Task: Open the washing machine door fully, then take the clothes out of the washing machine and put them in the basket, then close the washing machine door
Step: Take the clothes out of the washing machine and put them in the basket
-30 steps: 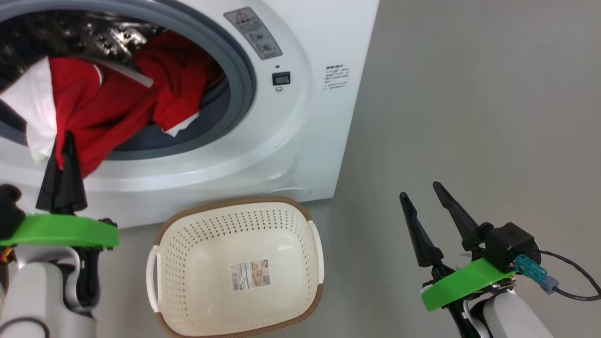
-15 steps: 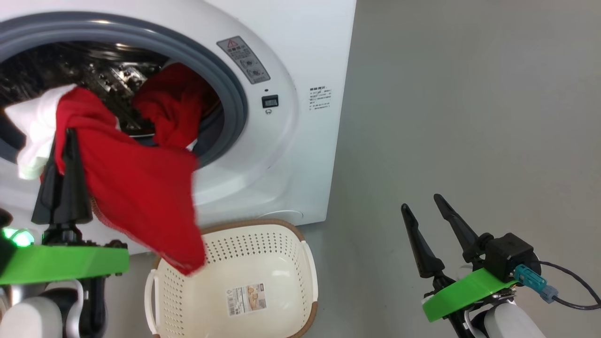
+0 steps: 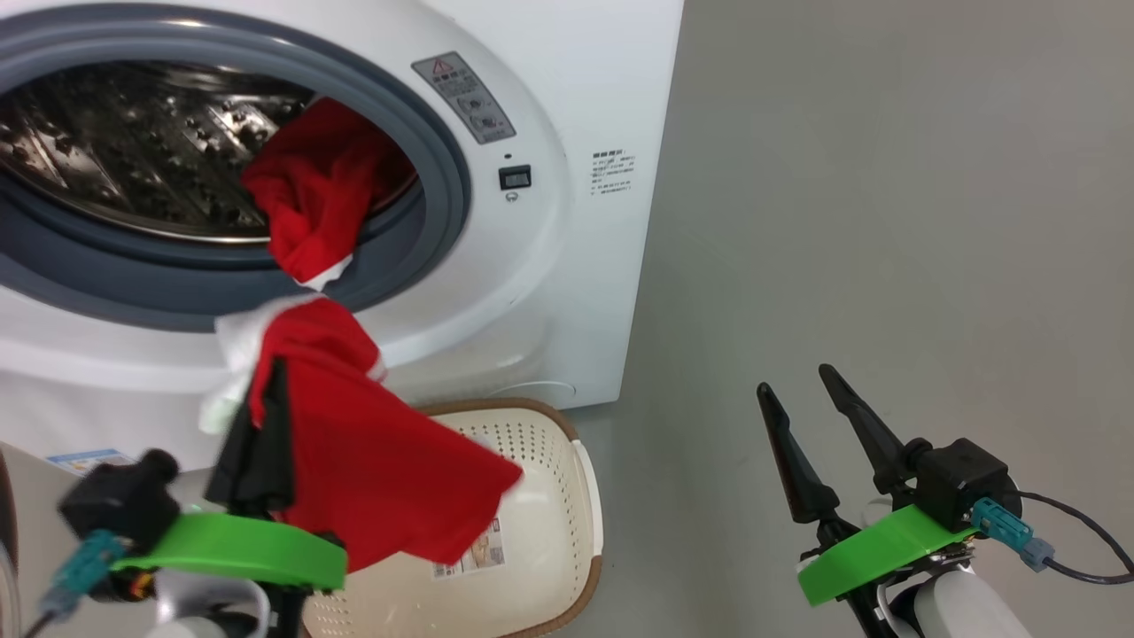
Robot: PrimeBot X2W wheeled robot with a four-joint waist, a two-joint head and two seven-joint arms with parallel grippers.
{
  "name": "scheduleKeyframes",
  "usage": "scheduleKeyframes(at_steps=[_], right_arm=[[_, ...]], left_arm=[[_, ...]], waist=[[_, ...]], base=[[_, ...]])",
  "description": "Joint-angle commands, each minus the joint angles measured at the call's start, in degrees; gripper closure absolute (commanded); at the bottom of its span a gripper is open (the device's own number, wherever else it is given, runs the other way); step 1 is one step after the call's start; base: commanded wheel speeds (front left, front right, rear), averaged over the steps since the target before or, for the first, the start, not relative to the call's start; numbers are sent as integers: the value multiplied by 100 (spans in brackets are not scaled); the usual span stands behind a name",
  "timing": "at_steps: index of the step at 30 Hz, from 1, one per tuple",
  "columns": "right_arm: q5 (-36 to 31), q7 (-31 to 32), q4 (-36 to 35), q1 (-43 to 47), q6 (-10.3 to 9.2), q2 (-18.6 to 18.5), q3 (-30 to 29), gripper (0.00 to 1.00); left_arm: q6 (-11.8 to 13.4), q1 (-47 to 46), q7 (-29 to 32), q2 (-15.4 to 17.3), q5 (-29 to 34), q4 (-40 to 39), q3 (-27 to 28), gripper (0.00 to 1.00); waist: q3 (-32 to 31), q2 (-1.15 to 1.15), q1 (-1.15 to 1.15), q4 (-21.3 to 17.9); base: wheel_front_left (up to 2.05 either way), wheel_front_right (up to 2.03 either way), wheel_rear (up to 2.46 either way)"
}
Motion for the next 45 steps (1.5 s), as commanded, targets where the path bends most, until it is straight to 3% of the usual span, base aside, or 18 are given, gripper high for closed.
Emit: scheduleKeyframes(at_steps=[1,20,33,43,44,45], right_arm=[[78,-37,-145,-149,36,-8,93,0],[19,-37,-175,-519,36,-14,152,0],[65,-37,-229,-773,36,16,253,0],[97,-37,-208,-808,36,26,294,0],[98,-37,-200,-807,36,27,291,0],[99,-37,-175,-802,36,28,279,0]], left_arm=[[37,-23,-109,47,-35,145,62,100],[-441,-1433,-301,33,-251,4254,-474,100],[-667,-2725,294,117,-437,6736,-811,100],[-688,-2887,241,212,-475,7203,-922,100],[-689,-2904,222,220,-472,7220,-937,90],[-690,-2938,126,236,-463,7242,-962,27]], waist=[[148,0,0,16],[1136,0,0,-168],[1845,0,0,-454],[1903,0,0,-594],[1891,0,0,-593],[1846,0,0,-585]], base=[[0,0,0],[0,0,0],[0,0,0],[0,0,0],[0,0,0],[0,0,0]])
